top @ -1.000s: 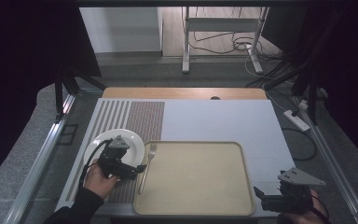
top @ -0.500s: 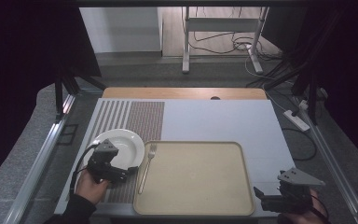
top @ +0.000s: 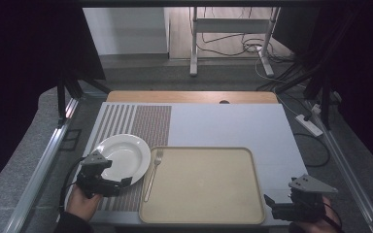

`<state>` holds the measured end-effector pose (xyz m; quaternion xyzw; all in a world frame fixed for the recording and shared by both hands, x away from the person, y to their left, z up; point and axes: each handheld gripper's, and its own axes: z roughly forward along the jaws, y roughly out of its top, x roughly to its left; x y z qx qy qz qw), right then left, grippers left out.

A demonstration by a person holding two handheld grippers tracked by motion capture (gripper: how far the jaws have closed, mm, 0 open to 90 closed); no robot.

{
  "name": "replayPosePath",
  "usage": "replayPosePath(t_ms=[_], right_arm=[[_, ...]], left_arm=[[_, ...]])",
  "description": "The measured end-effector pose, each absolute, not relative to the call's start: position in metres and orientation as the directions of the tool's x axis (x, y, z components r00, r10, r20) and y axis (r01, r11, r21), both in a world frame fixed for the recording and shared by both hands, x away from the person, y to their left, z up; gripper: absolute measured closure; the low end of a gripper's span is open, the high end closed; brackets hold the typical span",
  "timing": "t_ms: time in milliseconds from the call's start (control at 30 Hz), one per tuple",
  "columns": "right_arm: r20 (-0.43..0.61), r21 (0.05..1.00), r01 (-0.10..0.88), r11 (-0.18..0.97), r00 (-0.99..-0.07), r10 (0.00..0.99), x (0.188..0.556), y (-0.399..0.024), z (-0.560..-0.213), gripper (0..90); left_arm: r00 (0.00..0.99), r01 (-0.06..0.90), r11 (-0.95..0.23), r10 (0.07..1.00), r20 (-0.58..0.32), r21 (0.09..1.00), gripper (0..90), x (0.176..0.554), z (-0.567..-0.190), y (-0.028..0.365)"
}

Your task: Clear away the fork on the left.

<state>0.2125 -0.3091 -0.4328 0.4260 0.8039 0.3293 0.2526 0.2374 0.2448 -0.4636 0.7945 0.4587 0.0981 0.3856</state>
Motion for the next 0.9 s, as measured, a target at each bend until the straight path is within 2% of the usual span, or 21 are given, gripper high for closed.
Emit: replayPosePath(t_ms=[900], right_arm=[[-0.135,0.739,0.521,0.428,-0.508,0.851,0.213,-0.308,-0.433,0.0]], left_arm=[[0.525,0.686,-0.246,0.819,-0.232,0.685,0.0,0.204,-0.47,0.267]])
